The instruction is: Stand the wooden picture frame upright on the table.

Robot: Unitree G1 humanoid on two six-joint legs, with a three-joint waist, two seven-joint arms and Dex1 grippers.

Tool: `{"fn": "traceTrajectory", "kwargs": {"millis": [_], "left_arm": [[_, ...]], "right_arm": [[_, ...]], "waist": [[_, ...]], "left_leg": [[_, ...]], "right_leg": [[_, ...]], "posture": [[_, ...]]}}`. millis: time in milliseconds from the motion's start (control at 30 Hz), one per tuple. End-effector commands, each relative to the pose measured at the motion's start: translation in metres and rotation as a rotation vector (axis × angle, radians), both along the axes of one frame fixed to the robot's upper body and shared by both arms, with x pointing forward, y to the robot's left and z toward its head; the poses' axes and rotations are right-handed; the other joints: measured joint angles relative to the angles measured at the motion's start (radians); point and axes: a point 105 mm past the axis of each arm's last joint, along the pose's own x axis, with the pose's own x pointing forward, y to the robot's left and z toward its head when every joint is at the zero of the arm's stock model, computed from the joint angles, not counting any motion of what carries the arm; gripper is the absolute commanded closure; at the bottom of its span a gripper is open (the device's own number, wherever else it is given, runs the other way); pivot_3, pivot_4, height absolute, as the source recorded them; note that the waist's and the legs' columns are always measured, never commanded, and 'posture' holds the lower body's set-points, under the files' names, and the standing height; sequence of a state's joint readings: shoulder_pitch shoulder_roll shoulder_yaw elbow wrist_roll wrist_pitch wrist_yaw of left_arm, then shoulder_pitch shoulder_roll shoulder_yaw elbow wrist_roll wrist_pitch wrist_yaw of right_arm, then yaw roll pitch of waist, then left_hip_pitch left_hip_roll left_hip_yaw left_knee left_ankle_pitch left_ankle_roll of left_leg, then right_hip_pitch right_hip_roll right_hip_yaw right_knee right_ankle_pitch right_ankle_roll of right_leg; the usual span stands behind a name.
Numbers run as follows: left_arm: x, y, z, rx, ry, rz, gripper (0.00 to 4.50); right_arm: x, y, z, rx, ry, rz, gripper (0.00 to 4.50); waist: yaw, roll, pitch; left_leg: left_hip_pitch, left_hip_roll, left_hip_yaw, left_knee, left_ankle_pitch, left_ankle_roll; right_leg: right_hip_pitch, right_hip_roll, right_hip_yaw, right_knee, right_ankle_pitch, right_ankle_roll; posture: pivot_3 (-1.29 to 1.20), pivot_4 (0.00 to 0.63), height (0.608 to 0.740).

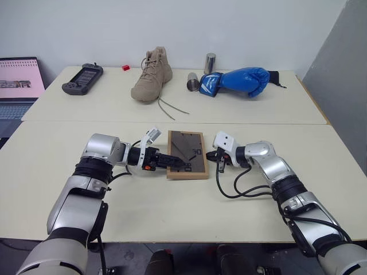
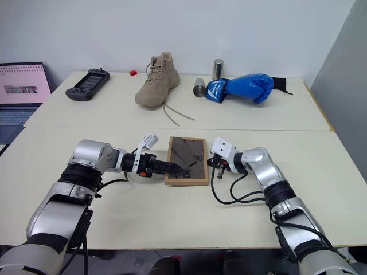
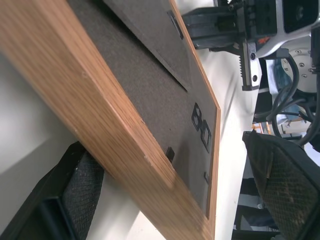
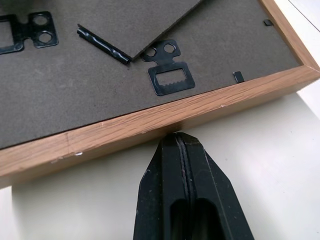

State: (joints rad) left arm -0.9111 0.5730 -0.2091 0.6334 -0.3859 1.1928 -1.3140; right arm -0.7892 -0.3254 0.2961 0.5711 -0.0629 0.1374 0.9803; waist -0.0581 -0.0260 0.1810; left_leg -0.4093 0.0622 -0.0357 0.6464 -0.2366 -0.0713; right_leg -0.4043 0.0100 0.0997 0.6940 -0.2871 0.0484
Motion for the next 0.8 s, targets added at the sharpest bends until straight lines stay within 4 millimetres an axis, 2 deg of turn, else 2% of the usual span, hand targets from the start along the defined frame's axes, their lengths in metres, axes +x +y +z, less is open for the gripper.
{"fn": "traceTrajectory", "kwargs": {"millis": [33, 500, 667, 800], "left_arm": [[0.000, -0.006, -0.001, -0.003, -0.016, -0.010, 0.01], [0.001, -0.007, 0.003, -0.010, -0.035, -0.014, 0.01], [0.008, -0.002, 0.011, -0.031, -0.075, 0.018, 0.84], [0.013, -0.001, 0.018, -0.053, -0.097, 0.046, 1.80]], "right_arm": [[0.001, 0.010, 0.016, 0.046, -0.040, 0.017, 4.50], [-0.003, 0.016, 0.015, 0.062, -0.027, 0.021, 4.50], [-0.002, 0.011, 0.013, 0.055, -0.022, 0.009, 4.50], [-0.006, 0.006, 0.007, 0.049, -0.004, 0.001, 4.50]], "waist": [[0.000, 0.000, 0.000], [0.000, 0.000, 0.000], [-0.001, 0.000, 0.000], [-0.001, 0.000, 0.000]], "left_leg": [[0.000, 0.000, 0.000, 0.000, 0.000, 0.000], [0.000, 0.000, -0.001, 0.000, 0.000, 0.000], [0.000, 0.000, -0.001, 0.000, 0.000, 0.000], [0.000, 0.000, -0.001, 0.000, 0.000, 0.000]], "right_leg": [[0.000, 0.000, 0.000, 0.000, 0.000, 0.000], [0.000, 0.000, 0.000, 0.001, 0.000, 0.000], [0.000, 0.000, 0.000, 0.001, 0.000, 0.000], [-0.001, 0.000, -0.001, 0.001, 0.000, 0.000]], "posture": [[0.00, 0.150, 0.740], [0.00, 0.150, 0.740], [0.00, 0.150, 0.740], [0.00, 0.150, 0.740]]}}
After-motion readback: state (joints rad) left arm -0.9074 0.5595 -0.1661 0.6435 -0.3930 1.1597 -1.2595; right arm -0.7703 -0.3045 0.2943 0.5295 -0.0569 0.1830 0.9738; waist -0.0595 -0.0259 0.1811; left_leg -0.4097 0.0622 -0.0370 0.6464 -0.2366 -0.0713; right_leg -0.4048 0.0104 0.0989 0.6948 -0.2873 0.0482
